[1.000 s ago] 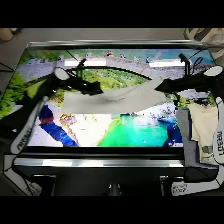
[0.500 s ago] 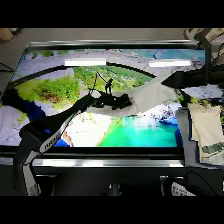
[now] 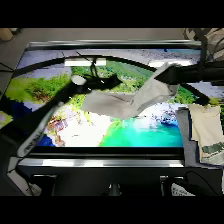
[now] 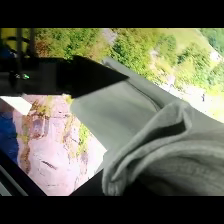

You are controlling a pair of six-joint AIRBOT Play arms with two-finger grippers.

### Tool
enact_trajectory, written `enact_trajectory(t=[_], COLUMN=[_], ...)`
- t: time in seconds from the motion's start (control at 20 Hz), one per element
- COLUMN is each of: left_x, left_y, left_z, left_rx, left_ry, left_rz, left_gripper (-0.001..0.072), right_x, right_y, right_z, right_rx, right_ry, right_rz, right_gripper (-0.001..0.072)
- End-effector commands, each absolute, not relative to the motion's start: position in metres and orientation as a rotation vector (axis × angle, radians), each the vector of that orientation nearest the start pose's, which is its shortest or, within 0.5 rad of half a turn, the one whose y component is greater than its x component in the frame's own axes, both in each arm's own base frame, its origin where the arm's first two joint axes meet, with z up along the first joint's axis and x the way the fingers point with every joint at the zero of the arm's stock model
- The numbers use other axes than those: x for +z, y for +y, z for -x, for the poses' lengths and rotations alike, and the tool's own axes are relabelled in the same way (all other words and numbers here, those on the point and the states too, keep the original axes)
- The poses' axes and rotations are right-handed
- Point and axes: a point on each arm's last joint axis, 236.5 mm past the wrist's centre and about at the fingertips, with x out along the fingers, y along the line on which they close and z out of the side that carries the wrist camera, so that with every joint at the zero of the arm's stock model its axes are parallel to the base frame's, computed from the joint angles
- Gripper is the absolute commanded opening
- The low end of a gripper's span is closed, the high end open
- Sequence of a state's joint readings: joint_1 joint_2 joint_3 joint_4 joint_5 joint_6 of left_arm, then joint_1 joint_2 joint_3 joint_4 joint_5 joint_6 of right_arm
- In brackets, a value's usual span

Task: Fold the shirts.

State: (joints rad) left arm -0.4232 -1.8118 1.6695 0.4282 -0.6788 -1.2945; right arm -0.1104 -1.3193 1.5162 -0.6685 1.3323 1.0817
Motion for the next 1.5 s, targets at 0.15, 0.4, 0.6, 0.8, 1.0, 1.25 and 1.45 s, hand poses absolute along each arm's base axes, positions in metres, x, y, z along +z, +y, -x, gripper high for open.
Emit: enact_trajectory(t=[0.15,0.4,0.6,0.8,1.0,1.25,1.45], left_x=[0.290,0.375,0.382,0.369,0.364,0.361,0.361], left_y=[-0.169,-0.134,-0.149,-0.144,-0.139,-0.139,-0.139], left_z=[-0.515,-0.446,-0.416,-0.419,-0.422,-0.424,-0.424], left_rx=[-0.583,-0.592,-0.653,-0.624,-0.600,-0.600,-0.600], left_ry=[0.410,0.276,0.304,0.335,0.342,0.348,0.348], left_rz=[0.502,0.434,0.396,0.347,0.319,0.321,0.322], left_gripper=[0.0025,0.0026,0.0026,0.0026,0.0026,0.0026,0.0027], right_x=[0.149,0.051,0.038,0.046,-0.011,-0.064,-0.083], right_y=[0.286,0.392,0.403,0.311,0.130,0.150,0.190], right_z=[-0.460,-0.450,-0.465,-0.446,-0.425,-0.417,-0.427], right_rx=[0.951,1.008,1.000,1.052,0.607,0.532,0.537], right_ry=[0.786,0.941,0.902,1.036,1.391,1.394,1.350], right_rz=[-0.444,-0.607,-0.704,-0.492,-0.138,-0.373,-0.535], right_gripper=[0.0029,0.0036,0.0691,0.0678,0.0671,0.0591,0.0397])
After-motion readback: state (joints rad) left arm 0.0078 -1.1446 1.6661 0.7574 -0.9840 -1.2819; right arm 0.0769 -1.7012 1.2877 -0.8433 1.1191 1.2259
